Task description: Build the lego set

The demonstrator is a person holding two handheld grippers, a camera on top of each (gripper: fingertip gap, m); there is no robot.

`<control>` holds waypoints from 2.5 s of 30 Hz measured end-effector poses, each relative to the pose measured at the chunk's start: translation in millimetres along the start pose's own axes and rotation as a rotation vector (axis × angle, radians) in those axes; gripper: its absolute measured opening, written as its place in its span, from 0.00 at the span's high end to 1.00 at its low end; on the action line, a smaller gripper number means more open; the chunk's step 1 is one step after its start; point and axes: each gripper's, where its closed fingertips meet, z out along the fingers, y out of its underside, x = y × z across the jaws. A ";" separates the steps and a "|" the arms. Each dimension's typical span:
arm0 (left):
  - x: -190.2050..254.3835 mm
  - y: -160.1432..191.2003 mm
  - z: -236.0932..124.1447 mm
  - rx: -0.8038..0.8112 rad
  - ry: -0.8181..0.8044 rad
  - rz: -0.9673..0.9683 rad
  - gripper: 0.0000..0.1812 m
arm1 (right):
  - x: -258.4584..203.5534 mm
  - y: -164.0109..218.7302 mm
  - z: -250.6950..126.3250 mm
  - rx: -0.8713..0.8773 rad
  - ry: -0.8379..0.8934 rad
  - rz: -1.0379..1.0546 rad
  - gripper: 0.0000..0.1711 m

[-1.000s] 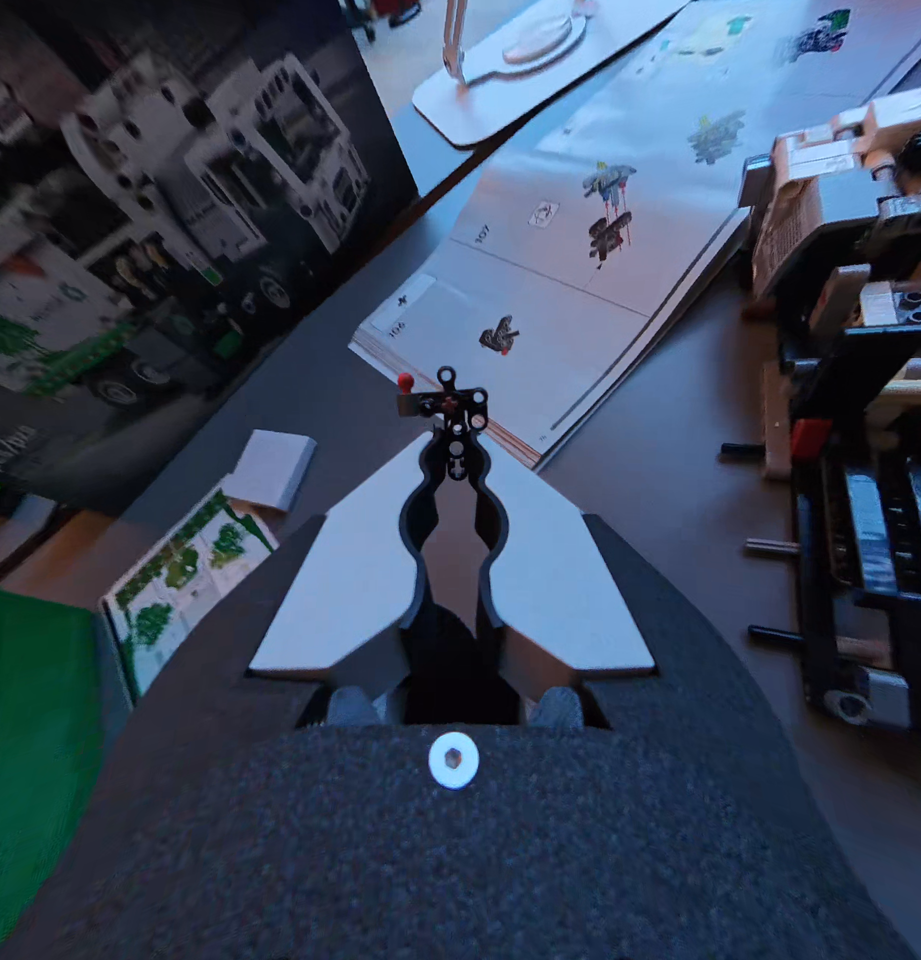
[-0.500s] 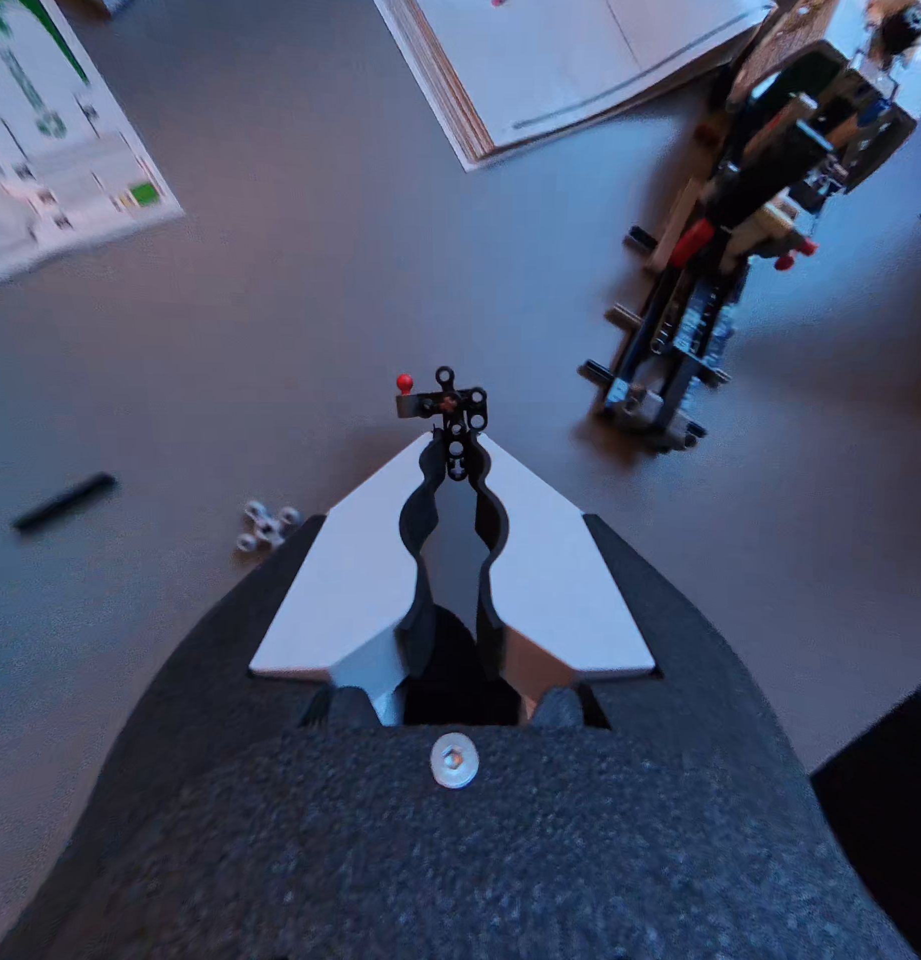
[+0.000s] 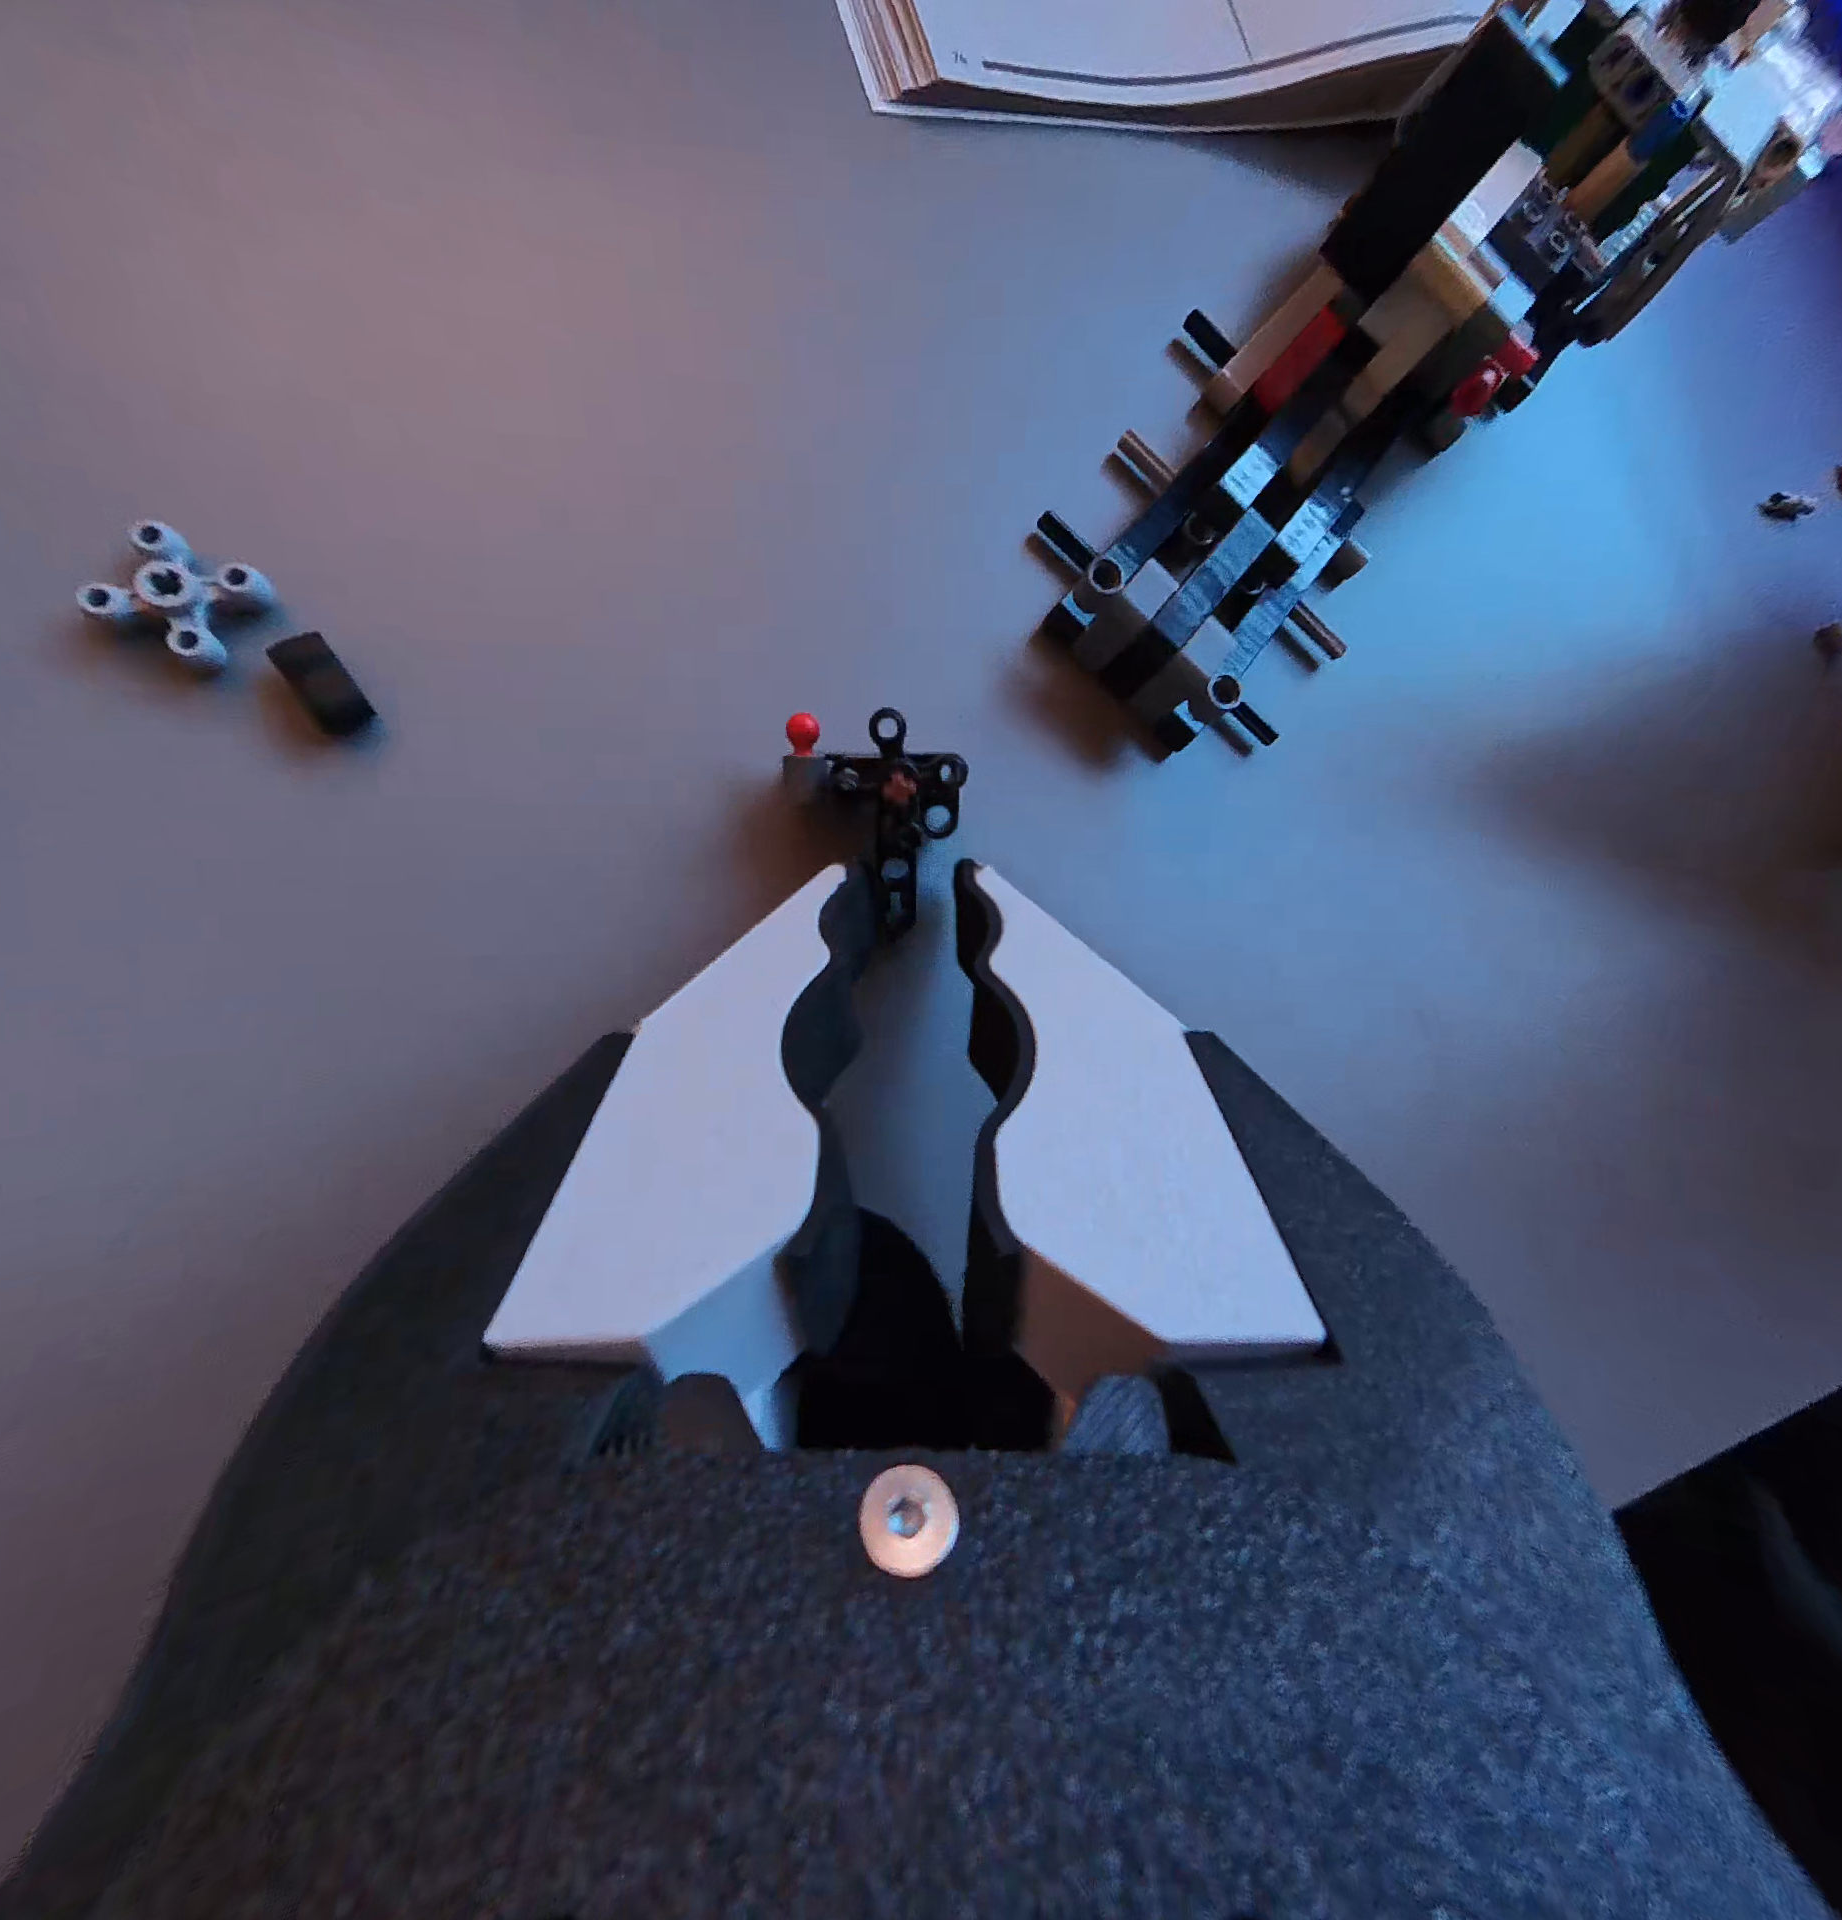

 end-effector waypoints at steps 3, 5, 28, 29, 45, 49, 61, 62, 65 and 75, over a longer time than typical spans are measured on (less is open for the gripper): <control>10.5 3.0 -2.1 0.008 0.053 -0.028 0.89 | 0.2 0.1 -0.3 -0.007 0.002 -0.017 0.97; 12.0 3.6 -5.7 0.023 0.043 -0.011 0.89 | 0.8 0.9 -0.8 -0.011 0.003 -0.018 0.96; -6.2 -11.0 -3.6 -0.177 -0.092 0.772 0.82 | 4.6 9.8 -1.0 -0.050 0.003 0.009 0.96; -5.8 -10.8 -1.1 -0.186 -0.086 0.774 0.82 | 4.6 9.7 -0.8 -0.047 0.002 0.017 0.97; 46.7 -87.1 -11.7 0.146 0.258 0.552 0.97 | 11.2 5.8 -1.7 -0.027 0.015 0.045 0.97; 78.6 -127.6 -27.2 0.308 0.481 0.501 0.97 | 19.6 4.7 1.4 -0.030 0.039 0.025 0.97; 117.4 -158.4 -12.4 0.463 0.896 0.542 0.97 | 31.3 -18.3 56.1 -0.020 0.037 -0.003 0.97; 119.5 -154.9 -18.6 0.464 0.984 0.487 0.97 | 31.3 -19.4 56.6 -0.026 0.039 0.005 0.97; 119.5 -146.3 -37.7 0.426 1.186 0.366 0.97 | 32.4 -27.5 55.8 -0.014 0.045 0.050 0.97; 128.3 -131.9 -48.2 0.253 1.525 0.076 0.98 | 30.2 -43.4 48.9 0.001 0.019 0.230 0.96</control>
